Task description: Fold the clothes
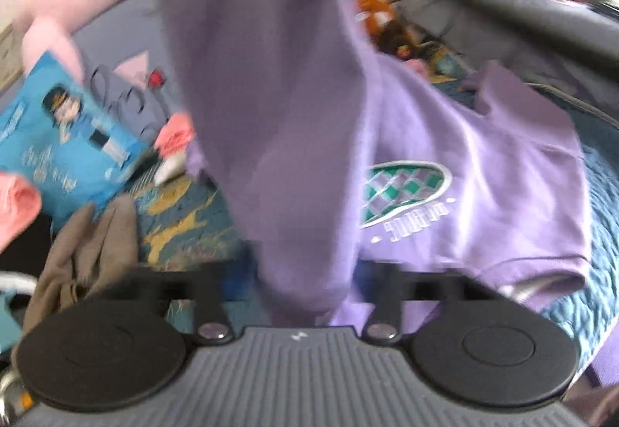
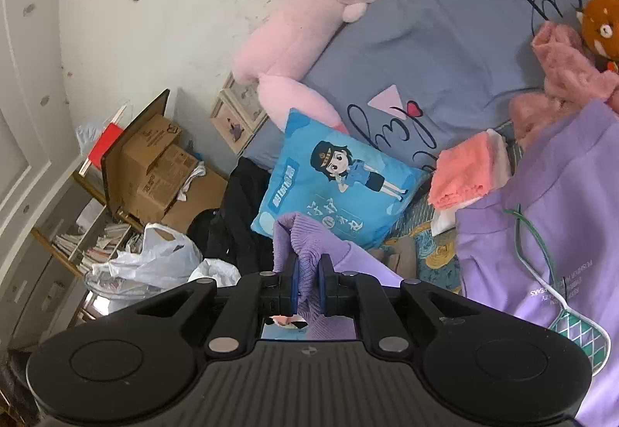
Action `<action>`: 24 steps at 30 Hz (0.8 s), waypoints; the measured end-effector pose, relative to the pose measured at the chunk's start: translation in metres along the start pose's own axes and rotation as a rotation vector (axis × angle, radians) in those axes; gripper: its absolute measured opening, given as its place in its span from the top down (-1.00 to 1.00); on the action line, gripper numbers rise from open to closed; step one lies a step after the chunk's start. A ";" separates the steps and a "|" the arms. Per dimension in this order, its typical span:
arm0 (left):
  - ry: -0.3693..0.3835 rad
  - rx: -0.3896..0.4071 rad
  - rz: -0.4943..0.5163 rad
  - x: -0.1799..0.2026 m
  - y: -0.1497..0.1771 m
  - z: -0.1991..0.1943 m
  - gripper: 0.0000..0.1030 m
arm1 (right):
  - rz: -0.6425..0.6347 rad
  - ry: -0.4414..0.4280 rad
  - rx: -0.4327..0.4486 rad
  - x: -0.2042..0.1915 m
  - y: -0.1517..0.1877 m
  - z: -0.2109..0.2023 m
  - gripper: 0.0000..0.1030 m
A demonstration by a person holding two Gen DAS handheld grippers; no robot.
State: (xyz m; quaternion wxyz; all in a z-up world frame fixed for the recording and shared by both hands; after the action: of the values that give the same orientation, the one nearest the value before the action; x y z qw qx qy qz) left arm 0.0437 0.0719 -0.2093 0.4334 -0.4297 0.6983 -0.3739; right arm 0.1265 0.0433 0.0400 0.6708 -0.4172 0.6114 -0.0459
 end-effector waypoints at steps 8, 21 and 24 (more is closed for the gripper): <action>-0.240 -0.175 -0.760 -0.130 0.053 -0.023 0.74 | 0.078 0.030 -0.057 0.026 0.024 0.044 0.81; -0.303 -0.384 -0.628 -0.110 0.079 -0.034 0.44 | 0.251 0.212 0.166 0.153 0.056 -0.038 0.82; -0.259 -0.403 -0.563 -0.100 0.080 -0.025 0.35 | 0.286 0.369 0.156 0.209 0.074 -0.075 0.82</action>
State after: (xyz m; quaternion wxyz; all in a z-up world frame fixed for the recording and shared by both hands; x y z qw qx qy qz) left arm 0.0238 0.1960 -0.2435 0.3050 -0.7254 0.5518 -0.2761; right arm 0.0811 -0.0660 -0.1621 0.5776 -0.2579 0.7710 -0.0728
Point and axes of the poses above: each gripper's, at about its wrist camera, not at the fingertips, and z roughly the way its jaws point, x to its right, y to its underside, the point moved 8 cm from there along z, roughly the way its jaws point, and after that the axes turned 15 degrees about x, right-handed, at the moved point
